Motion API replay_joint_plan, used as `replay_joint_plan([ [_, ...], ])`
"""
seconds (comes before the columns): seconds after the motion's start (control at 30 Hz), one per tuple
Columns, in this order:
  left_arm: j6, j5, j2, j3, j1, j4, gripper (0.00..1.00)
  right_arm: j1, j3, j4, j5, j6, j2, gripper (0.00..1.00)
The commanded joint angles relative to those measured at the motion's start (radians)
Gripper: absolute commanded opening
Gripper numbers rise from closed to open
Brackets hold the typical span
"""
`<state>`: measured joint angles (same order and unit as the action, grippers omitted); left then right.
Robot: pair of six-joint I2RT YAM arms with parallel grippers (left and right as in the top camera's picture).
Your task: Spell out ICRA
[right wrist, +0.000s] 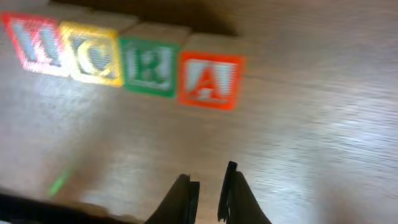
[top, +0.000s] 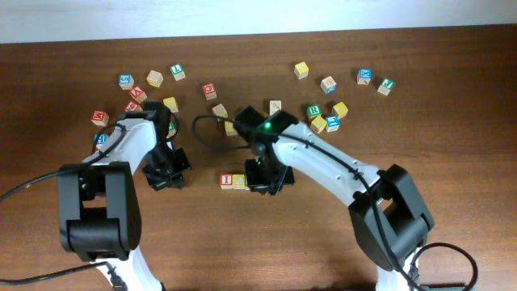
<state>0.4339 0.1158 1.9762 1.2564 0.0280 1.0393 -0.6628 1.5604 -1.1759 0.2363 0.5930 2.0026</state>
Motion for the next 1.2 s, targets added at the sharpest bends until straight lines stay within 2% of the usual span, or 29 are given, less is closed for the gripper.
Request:
replay_joint_plan([
  [0.0,-0.016,0.000,0.004,-0.037,0.046,0.000,0.00,0.092,-0.010,-0.022,-0.025,-0.047,0.001,0.09],
  [0.1,-0.016,0.001,0.004,-0.048,0.093,-0.011,0.00,0.156,-0.101,0.053,-0.018,-0.047,0.002,0.09],
  [0.23,-0.016,0.066,0.004,-0.048,0.122,-0.041,0.00,0.187,-0.214,0.211,0.110,-0.066,0.002,0.09],
  [0.37,-0.017,0.076,0.004,-0.048,0.123,-0.061,0.00,0.185,-0.237,0.287,0.151,-0.065,0.002,0.09],
  [0.63,-0.039,0.156,0.004,-0.048,0.130,-0.088,0.00,0.185,-0.237,0.341,0.211,-0.053,0.002,0.09],
  [1.0,-0.039,0.158,0.004,-0.048,0.164,-0.084,0.00,0.185,-0.237,0.358,0.230,-0.035,0.002,0.09],
  [1.17,-0.039,0.158,0.004,-0.048,0.164,-0.083,0.00,0.190,-0.234,0.312,0.208,-0.039,0.002,0.09],
])
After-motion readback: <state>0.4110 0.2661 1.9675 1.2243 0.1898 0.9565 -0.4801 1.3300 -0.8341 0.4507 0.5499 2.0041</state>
